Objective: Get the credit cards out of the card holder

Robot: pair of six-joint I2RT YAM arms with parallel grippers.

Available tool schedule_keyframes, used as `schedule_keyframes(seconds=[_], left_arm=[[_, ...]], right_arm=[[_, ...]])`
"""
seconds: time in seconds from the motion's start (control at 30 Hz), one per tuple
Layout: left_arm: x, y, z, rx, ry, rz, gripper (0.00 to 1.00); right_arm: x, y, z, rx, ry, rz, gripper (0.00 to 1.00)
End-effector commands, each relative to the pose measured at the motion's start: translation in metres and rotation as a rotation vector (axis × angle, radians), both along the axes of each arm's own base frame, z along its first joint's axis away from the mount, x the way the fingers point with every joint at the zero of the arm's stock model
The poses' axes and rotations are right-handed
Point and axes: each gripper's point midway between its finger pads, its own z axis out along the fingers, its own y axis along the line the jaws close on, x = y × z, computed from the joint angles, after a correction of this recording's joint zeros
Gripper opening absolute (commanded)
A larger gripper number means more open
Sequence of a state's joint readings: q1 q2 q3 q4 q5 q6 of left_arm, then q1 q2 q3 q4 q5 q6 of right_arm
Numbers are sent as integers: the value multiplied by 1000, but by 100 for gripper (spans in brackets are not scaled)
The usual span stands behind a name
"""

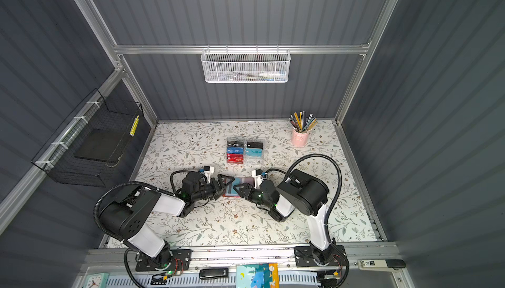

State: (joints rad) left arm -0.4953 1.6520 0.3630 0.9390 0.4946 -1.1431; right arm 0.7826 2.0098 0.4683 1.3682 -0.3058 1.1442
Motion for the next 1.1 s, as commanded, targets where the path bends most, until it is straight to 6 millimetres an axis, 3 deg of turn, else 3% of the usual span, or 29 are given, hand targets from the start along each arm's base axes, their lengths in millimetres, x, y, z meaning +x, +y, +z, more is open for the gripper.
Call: schedule_keyframes(seconds=[0.0,0.33,0.63,1.07], left_arm=[[-25,11,-45,58,178,9,100],[-27,13,-49,46,186,31,100],[-28,11,-52,55,192,29,100],[-30,8,-53,57,189,27,100]], right_arm=[[4,2,6,6,-12,-20,58],[1,8,9,28,-27,-3,60],[0,15,27,86,-82,20,59],[3,19,27,84,-95,19,59]])
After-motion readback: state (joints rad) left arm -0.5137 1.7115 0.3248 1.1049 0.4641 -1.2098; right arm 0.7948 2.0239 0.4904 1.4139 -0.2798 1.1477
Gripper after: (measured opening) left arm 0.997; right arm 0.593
